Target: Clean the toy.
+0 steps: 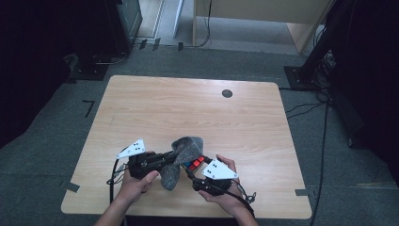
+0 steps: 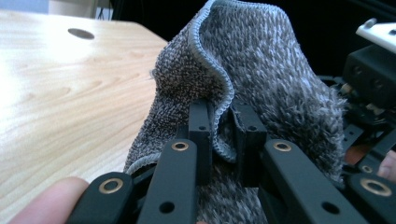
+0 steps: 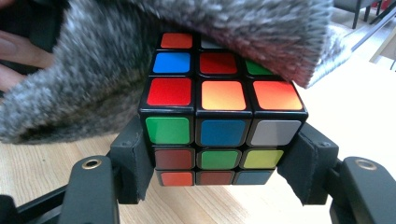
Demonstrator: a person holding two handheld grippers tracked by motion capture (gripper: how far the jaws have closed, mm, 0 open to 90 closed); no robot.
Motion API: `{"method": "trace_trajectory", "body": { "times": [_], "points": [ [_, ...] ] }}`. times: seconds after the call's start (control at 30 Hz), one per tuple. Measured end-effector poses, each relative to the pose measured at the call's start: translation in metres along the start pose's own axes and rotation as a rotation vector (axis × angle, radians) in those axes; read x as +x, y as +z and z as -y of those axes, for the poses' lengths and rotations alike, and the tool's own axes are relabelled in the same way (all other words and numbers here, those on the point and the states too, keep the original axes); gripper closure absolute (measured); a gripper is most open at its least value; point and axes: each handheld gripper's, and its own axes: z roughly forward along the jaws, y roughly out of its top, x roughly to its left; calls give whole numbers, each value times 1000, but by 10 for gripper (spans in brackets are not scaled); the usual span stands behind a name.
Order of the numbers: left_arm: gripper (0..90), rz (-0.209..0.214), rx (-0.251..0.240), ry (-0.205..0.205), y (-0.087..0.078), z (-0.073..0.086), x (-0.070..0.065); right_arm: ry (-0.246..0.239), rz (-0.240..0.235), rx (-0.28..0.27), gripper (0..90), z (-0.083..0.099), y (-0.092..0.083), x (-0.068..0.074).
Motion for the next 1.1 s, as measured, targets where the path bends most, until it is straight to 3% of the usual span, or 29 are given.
{"method": "trace_trajectory", "body": {
  "times": [0.17, 0.27, 0.43, 0.47, 0.5, 0.53, 0.57, 0.6, 0.67, 0.7, 0.77, 0.8, 0.83, 0.87, 0.93, 1.03, 1.1],
  "points": [
    [801, -19, 55, -23, 5, 5, 7, 2, -26, -26, 346, -4, -4, 4],
    [801, -30, 58, -24, 6, 6, 7, -3, -22, -20, 345, -4, -3, 4],
    [797, 11, -18, -3, -4, -5, -2, 3, 6, 22, 345, 2, 4, 3],
    [797, 19, -25, 9, -5, -7, -5, 6, 10, 29, 345, 3, 5, 3],
    [794, 15, -13, 51, -4, -9, -12, 4, 22, 42, 345, 3, 8, 5],
    [791, 15, -13, 51, -4, -9, -12, 4, 22, 42, 345, 3, 8, 5],
    [787, -2, 5, 106, 0, -9, -22, 2, 26, 49, 345, 2, 10, 8],
    [782, -5, 15, 130, 2, -9, -26, 1, 31, 53, 345, 2, 10, 9],
    [766, 4, 22, 147, 5, -9, -30, 5, 33, 59, 345, 1, 11, 11],
    [752, 23, 27, 174, 9, -8, -37, 10, 34, 62, 345, 1, 13, 13],
    [737, -29, 33, 197, 12, -7, -39, 10, 33, 61, 345, 1, 15, 15],
    [747, -29, 33, 197, 12, -7, -39, 10, 33, 61, 345, 1, 15, 15],
    [758, -83, 38, 184, 11, -8, -35, 8, 44, 66, 345, 0, 15, 16],
    [767, -83, 38, 184, 11, -8, -35, 6, 45, 67, 346, 0, 15, 16],
    [781, -158, 41, 151, 8, -7, -24, -2, 45, 69, 346, 1, 14, 17],
    [783, -173, 43, 129, 6, -6, -19, -5, 40, 67, 346, 1, 14, 17],
    [742, -124, 32, 139, 7, -6, -23, -1, 37, 66, 346, 1, 16, 18]
  ]
}}
